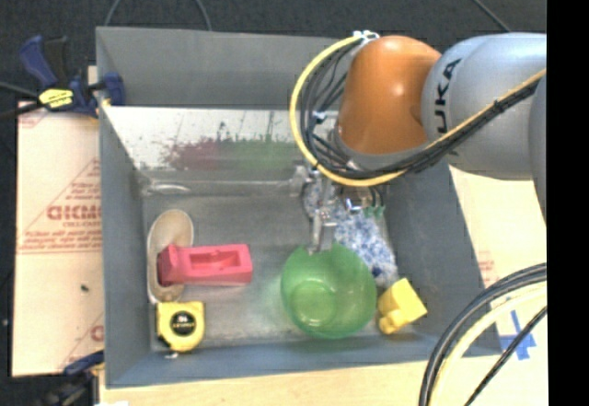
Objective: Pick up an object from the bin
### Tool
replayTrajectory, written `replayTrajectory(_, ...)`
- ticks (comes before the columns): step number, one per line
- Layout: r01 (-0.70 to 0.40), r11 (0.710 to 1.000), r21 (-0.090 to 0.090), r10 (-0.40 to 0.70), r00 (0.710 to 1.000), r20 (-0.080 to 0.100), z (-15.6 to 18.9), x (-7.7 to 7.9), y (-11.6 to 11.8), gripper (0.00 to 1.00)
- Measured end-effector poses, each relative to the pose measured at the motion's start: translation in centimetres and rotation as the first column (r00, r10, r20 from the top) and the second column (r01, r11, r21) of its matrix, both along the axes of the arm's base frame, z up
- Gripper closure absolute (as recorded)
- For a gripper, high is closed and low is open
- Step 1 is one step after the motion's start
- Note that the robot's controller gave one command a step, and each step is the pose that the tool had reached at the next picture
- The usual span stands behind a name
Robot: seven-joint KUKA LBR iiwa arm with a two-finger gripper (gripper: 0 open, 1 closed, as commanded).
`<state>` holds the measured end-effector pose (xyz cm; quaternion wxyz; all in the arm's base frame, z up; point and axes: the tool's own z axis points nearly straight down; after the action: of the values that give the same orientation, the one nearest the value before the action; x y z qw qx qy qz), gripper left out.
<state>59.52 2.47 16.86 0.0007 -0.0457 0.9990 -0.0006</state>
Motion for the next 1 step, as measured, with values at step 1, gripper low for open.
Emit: replayTrajectory(1,-0.041,0.999,-0.004,0.041,0.999,0.012,-1.25,-1.01,0.33,0.00)
